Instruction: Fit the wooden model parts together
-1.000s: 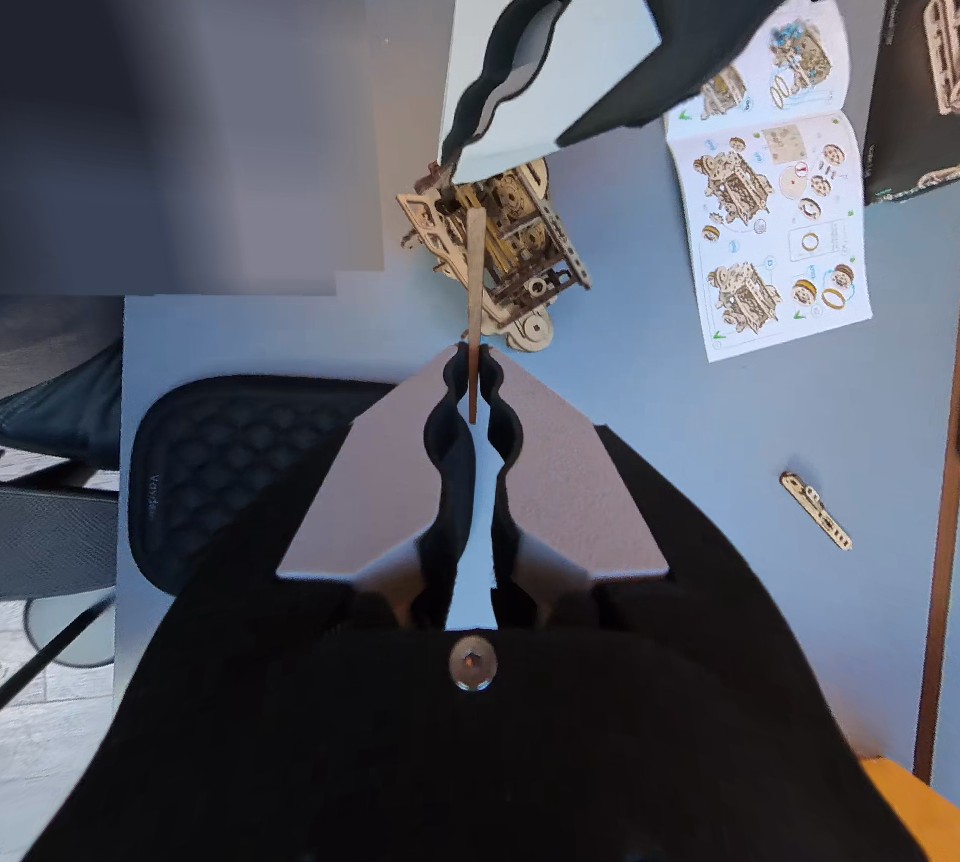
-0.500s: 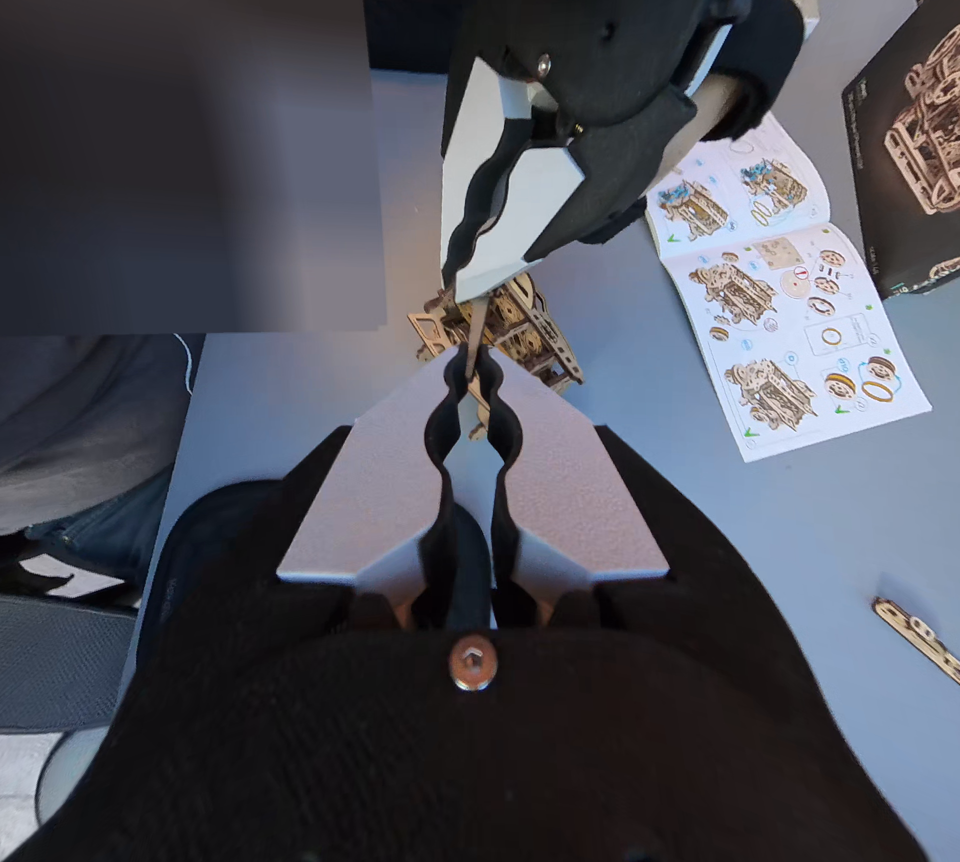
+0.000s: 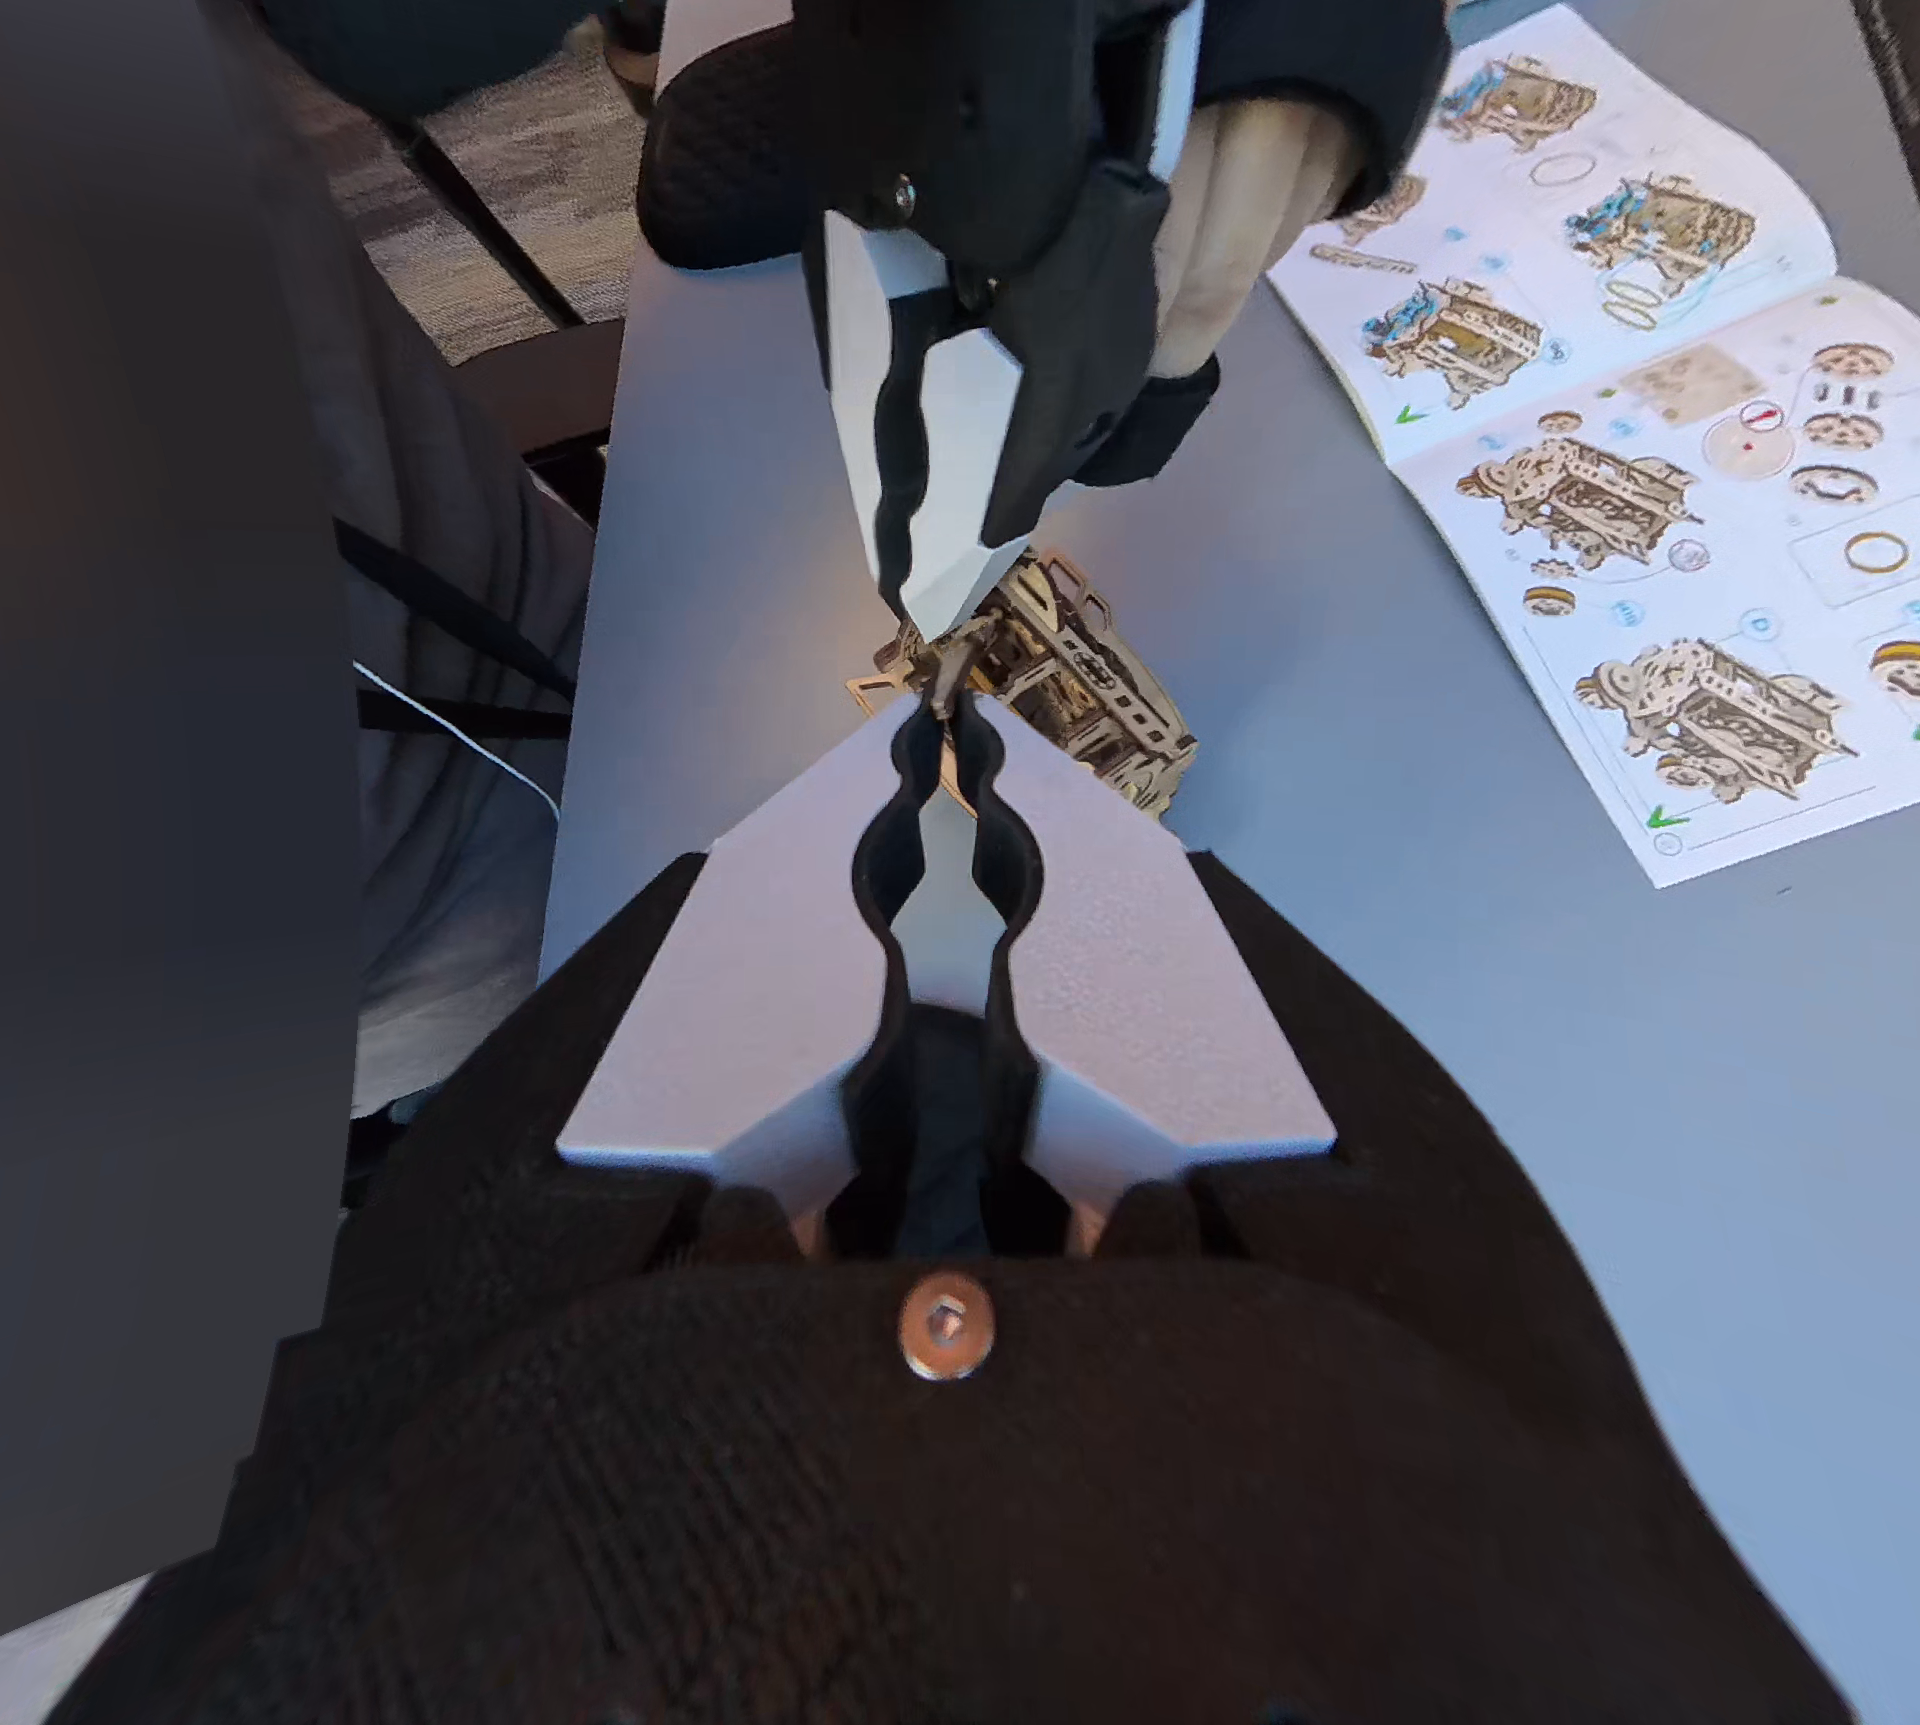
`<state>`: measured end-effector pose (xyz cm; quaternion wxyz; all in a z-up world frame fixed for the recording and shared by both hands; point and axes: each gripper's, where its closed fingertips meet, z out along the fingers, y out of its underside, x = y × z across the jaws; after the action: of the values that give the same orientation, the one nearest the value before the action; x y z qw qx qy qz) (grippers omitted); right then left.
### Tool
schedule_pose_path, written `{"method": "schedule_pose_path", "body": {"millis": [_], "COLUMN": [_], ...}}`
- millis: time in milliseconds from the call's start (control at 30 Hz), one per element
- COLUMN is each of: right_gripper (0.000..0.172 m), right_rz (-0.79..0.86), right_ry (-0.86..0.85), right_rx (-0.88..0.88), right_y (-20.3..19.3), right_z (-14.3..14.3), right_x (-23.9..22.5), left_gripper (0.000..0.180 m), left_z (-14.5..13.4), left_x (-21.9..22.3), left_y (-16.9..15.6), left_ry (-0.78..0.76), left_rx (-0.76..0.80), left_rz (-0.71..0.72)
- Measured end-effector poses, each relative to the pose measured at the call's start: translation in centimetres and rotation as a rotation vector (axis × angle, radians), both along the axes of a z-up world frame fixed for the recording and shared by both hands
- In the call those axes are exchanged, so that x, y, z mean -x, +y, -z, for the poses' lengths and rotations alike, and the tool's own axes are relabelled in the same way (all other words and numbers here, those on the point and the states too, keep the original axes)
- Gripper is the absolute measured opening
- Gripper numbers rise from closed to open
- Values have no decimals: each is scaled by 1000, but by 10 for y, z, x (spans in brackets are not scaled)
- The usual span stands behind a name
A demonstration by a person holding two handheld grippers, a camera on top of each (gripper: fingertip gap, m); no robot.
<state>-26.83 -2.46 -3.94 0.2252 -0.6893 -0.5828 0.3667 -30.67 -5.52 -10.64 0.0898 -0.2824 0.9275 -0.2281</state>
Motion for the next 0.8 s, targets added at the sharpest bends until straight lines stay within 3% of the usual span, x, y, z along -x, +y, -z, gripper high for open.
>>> {"method": "schedule_pose_path", "body": {"millis": [367, 800], "right_gripper": [0, 1], "right_rz": [-38, -40], "right_ry": [-85, -109], "right_rx": [163, 203], "right_y": [1, 5], "right_z": [7, 11], "right_x": [8, 12], "left_gripper": [0, 0], "left_z": [0, 0], "left_x": [0, 0], "left_y": [0, 0], "left_ry": [-2, -4], "left_rx": [8, 6], "left_rz": [-4, 2]}}
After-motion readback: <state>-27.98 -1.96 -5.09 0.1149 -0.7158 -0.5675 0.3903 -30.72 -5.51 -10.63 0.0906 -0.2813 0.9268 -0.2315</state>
